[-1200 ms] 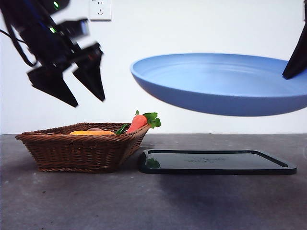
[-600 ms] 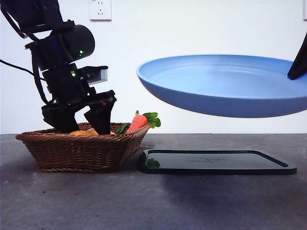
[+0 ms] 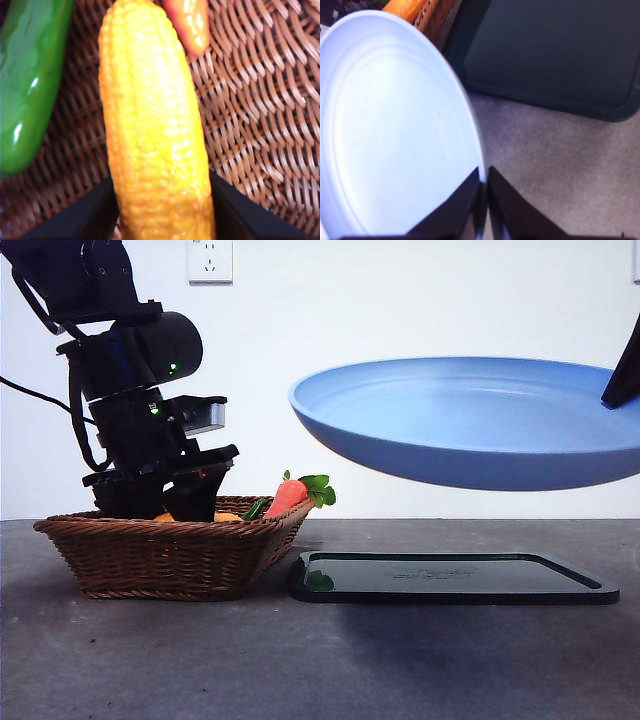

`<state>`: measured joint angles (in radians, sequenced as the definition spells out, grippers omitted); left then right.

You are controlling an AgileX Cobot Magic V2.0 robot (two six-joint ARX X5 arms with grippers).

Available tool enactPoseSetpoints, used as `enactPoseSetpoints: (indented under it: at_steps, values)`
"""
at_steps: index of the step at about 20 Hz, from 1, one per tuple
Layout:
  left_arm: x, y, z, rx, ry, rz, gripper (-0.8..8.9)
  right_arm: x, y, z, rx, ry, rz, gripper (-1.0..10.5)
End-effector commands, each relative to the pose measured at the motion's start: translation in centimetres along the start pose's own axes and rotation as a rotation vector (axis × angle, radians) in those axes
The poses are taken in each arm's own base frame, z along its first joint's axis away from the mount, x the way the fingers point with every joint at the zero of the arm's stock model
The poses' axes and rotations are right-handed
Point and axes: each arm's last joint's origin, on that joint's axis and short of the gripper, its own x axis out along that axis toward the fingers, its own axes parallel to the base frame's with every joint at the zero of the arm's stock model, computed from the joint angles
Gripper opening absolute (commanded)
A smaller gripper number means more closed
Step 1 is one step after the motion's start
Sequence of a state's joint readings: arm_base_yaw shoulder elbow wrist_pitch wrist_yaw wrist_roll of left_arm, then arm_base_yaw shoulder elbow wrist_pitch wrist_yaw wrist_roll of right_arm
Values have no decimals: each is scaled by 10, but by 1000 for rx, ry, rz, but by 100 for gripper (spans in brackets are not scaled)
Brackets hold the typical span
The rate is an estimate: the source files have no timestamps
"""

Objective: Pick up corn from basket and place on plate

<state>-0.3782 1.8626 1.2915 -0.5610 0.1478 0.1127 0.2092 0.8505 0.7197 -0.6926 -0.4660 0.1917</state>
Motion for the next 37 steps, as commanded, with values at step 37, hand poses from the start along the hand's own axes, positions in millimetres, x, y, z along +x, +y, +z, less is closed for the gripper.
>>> enactPoseSetpoints:
  at_steps: [37]
  values:
    - [-57, -108, 14, 326, -119, -504, 329, 86, -31, 68, 263, 117, 53, 2]
